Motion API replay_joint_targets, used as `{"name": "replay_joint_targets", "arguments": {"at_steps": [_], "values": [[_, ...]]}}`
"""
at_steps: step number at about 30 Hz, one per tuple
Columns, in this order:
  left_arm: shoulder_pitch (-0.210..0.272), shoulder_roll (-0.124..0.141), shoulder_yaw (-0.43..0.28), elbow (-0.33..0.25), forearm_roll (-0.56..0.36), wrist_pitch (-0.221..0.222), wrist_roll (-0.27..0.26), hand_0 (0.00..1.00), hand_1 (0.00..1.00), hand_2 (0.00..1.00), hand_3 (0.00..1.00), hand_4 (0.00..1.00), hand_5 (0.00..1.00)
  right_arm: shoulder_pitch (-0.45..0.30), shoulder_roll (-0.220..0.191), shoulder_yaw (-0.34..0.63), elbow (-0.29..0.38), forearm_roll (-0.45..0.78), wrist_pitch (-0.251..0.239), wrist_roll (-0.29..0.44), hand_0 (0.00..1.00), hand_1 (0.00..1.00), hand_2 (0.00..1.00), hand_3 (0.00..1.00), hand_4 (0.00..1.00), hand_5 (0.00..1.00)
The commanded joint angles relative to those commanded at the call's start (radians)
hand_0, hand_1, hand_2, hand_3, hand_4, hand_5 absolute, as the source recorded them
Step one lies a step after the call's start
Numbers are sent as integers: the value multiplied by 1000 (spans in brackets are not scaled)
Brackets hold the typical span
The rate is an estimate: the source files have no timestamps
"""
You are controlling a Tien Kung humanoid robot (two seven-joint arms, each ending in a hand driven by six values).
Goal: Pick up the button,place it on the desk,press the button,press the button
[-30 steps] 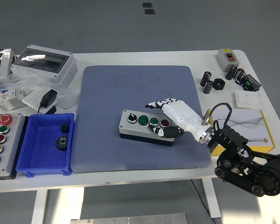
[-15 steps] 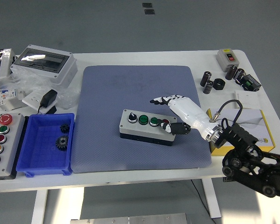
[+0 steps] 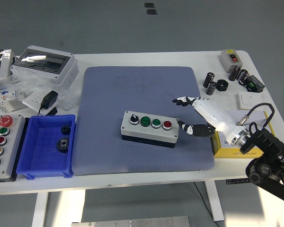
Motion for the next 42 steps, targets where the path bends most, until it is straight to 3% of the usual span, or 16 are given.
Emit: {"name": "replay_joint_targets", "arguments": {"at_steps": [3,4,8,15,16,19,21,22,27,28,33,35,42], "values": [[3,0,-1,0,-4,1,1,627,581,516,579,602,134,-30,-28,76,72,110,50,-47,801,757,779,862,746,219],[5,0,-2,0,-5,1,1,627,581,514,579,600,133,-31,-37,101,97,139,71,-72,819,780,819,924,816,296],[10,0,-1,0,-11,2,3,627,581,514,579,600,133,21,-62,175,194,220,183,-198,819,780,819,924,816,296],[5,2,13,0,-28,3,0,627,581,513,578,599,132,168,-36,82,202,285,396,-395,820,785,830,935,824,317],[5,2,14,0,-30,3,1,627,581,514,578,600,133,185,-29,69,202,276,417,-415,296,490,560,753,504,311],[6,3,16,0,-33,4,3,627,581,514,578,600,133,233,-9,30,202,224,475,-481,296,490,560,753,504,311],[7,4,18,0,-36,5,4,627,581,514,578,600,133,252,3,12,202,186,493,-519,296,490,560,753,504,311],[8,4,19,0,-38,5,5,627,582,514,578,599,134,258,7,6,202,173,496,-530,211,311,386,712,597,2],[9,4,21,0,-40,5,6,627,582,514,578,599,134,284,36,-19,200,125,493,-555,211,311,386,712,597,2],[9,4,21,0,-40,5,7,627,581,513,577,598,138,289,43,-23,195,120,491,-556,143,189,238,691,601,2],[7,3,22,0,-38,4,7,627,581,513,577,598,138,314,90,-50,157,94,476,-562,143,189,238,691,601,2],[7,2,22,0,-38,4,6,627,582,513,577,598,138,318,101,-63,144,88,474,-564,112,179,238,696,544,2],[7,2,20,0,-36,4,7,627,582,513,576,600,146,313,117,-91,118,83,467,-567,90,173,236,690,525,2]]}}
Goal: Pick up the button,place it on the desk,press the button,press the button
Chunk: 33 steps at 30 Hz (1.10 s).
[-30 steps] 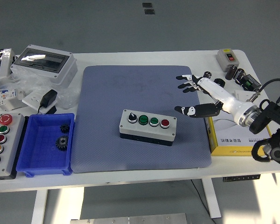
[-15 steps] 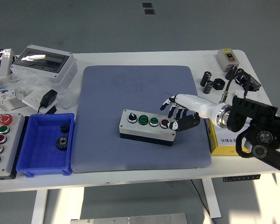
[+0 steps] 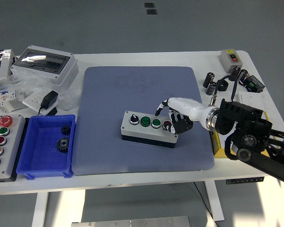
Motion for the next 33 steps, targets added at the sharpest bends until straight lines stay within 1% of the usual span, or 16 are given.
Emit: {"name": "replay_joint_targets", "arguments": {"at_steps": [3,4,15,17,20,22,24,25,28,29,30,31,33], "values": [[0,0,-1,0,1,0,0,627,582,513,576,600,146,-5,1,-4,-4,4,-2,0,90,173,236,690,525,2],[0,0,-2,0,2,0,0,627,583,513,577,602,149,-7,2,-5,-6,4,-2,0,79,165,230,681,554,2],[-3,1,-3,0,3,0,-3,627,584,513,577,602,151,-12,20,-49,-34,4,-12,-5,76,162,228,681,550,2],[-3,2,-3,0,2,0,-3,627,585,509,576,602,155,-13,20,-51,-36,0,-26,-3,73,160,227,676,550,2],[-3,3,-2,0,0,1,-5,627,585,509,576,602,155,-16,16,-38,-37,6,-70,13,73,160,227,676,550,2],[-4,4,0,0,-2,1,-5,627,585,510,577,602,154,-22,7,-7,-32,26,-110,37,71,158,225,674,552,2],[-3,3,2,0,-5,1,-5,627,585,510,577,602,154,-35,-6,29,-13,57,-128,63,71,158,225,674,552,2],[-3,3,3,0,-5,1,-5,627,585,510,577,602,154,-44,-14,49,1,75,-127,76,71,158,225,674,552,2],[0,2,5,0,-8,1,-5,627,585,510,577,602,156,-88,-39,124,45,130,-98,110,70,157,224,674,550,2],[1,2,5,0,-9,1,-5,627,585,510,577,602,156,-103,-43,147,52,137,-96,120,70,157,224,674,550,2],[1,1,5,0,-9,1,-5,627,585,510,577,602,156,-122,-45,173,57,142,-99,135,70,157,224,674,550,2],[2,1,5,0,-8,1,-5,627,585,510,577,602,156,-144,-44,201,61,141,-113,155,70,157,224,674,550,2],[2,-1,5,0,-9,2,-5,627,585,510,577,602,156,-186,-26,252,60,122,-150,197,70,157,224,674,550,2]]}}
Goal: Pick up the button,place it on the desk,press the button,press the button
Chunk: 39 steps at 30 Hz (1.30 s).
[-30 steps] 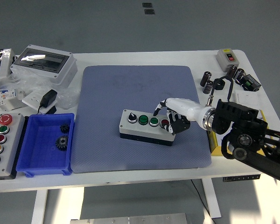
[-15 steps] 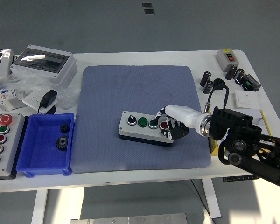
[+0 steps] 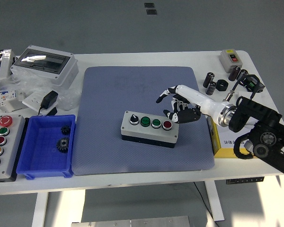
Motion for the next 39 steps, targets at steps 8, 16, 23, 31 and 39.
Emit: {"name": "replay_joint_targets", "arguments": {"at_steps": [8,16,23,31,39], "values": [[4,-15,-3,0,5,0,-5,627,586,509,577,602,158,-207,186,255,-94,76,-217,274,2,176,249,686,681,249],[11,-17,-20,0,20,1,0,627,585,508,577,603,159,-386,325,507,-209,303,-316,544,123,299,417,756,918,519],[2,-16,-5,0,12,-2,-6,627,585,511,577,604,160,-410,348,663,-247,437,-315,656,610,696,746,828,998,998],[2,3,-9,0,17,-1,-2,627,586,517,579,608,158,-400,355,689,-260,448,-303,659,729,719,763,788,952,998],[-5,11,2,0,12,-2,-6,627,586,519,579,608,158,-401,360,680,-269,458,-293,648,725,716,758,772,935,998]]}}
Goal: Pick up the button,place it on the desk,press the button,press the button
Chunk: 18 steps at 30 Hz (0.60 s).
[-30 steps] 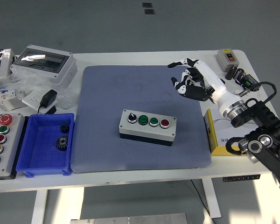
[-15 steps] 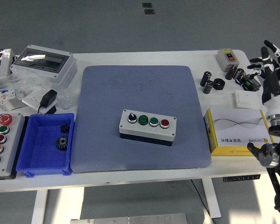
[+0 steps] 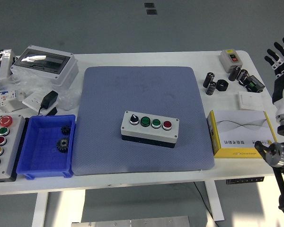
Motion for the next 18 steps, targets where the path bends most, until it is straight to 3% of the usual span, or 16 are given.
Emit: {"name": "replay_joint_targets", "arguments": {"at_steps": [18], "values": [[0,13,1,0,13,-3,2,628,590,524,580,618,163,-7,0,-10,-19,7,4,-5,733,713,748,750,909,998]]}}
